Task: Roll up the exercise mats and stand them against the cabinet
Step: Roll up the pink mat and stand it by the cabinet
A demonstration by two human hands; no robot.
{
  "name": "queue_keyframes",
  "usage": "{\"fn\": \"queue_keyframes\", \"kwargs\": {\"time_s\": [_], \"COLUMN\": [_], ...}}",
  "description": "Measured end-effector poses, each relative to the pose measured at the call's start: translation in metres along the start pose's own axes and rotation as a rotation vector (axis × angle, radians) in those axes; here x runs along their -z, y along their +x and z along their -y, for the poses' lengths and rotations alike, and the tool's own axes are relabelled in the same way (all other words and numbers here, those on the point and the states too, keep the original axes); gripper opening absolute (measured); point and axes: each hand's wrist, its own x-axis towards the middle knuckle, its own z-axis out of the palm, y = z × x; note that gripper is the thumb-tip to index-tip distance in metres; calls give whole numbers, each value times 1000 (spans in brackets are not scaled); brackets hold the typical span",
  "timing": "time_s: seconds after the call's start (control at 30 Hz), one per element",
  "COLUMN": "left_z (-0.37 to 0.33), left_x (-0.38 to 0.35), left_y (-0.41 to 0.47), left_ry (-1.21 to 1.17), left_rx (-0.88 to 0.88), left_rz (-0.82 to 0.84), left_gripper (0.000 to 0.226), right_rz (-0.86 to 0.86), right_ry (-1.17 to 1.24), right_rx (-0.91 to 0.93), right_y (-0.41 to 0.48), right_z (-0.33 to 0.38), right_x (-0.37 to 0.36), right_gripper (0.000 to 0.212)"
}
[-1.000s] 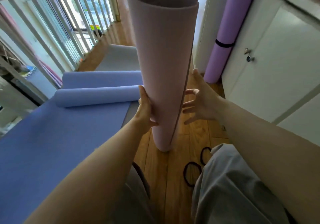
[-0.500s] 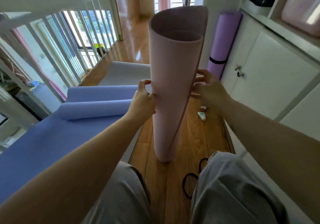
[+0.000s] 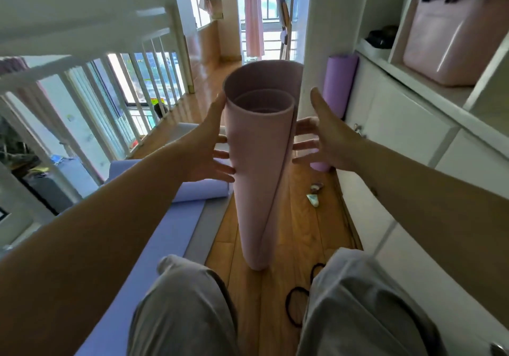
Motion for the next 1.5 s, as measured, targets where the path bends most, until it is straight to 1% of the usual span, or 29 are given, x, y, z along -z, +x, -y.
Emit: {"fn": "queue_keyframes", "kwargs": {"time_s": [0.07, 0.1, 0.17, 0.23, 0.33, 0.37, 0.5, 0.53, 0.6, 0.67, 0.73, 0.8, 0.87, 1.0, 1.07, 1.17, 1.27, 1.4, 1.5], "left_z": [-3, -3, -5, -7, -12, -15, -27, -29, -33, -35, -37, -39, -40, -42, -43, -41, -36, -21, -5], "left_x": [0, 1, 0, -1, -4, -5, -3, -4, -7, -10, -11, -13, -15, -16, -16, -18, -15, -9, -6], "left_y": [-5, -8, -12, -16, -20, -21, -22, -21, -19, -15, -10, -6, -1, 8, 12, 18, 26, 39, 49], "left_ry": [15, 13, 3, -3, -12, -8, 13, 22, 50, 71, 80, 108, 130, 130, 135, 140, 156, 169, 146], "left_rx": [-12, -16, -8, -7, -35, -40, -38, -37, -34, -21, -4, 10, 27, 44, 46, 37, 41, 76, 97], "left_rz": [4, 6, 1, -23, -52, -54, -40, -30, -13, -8, -11, -19, -23, -25, -15, -14, -34, 15, 13], "left_gripper": [120, 116, 97, 78, 55, 50, 35, 33, 36, 40, 41, 38, 33, 16, 13, 11, 10, 20, 18], "right_rz": [25, 54, 133, 217, 241, 239, 268, 287, 329, 334, 327, 334, 331, 341, 351, 340, 332, 284, 261], "right_ry": [-7, -22, -40, -43, -44, -58, -125, -122, -122, -121, -95, -113, -193, -271, -299, -332, -299, -273, -253], "right_rx": [0, -7, -58, -138, -192, -186, -173, -181, -212, -244, -281, -304, -314, -318, -336, -349, -348, -364, -388], "right_y": [-4, -6, -8, -9, -8, -7, -5, -3, 3, 8, 12, 14, 17, 26, 30, 36, 42, 46, 54], "right_z": [3, 6, 17, 30, 45, 49, 60, 63, 69, 73, 77, 80, 82, 79, 76, 70, 58, 39, 20], "right_x": [1, 2, 7, 13, 12, 10, 1, -1, -4, -5, -2, 1, 2, 0, -1, -3, -5, -13, -17], "right_gripper": [67, 66, 64, 66, 77, 74, 53, 53, 67, 76, 78, 69, 59, 54, 53, 52, 52, 45, 49]}}
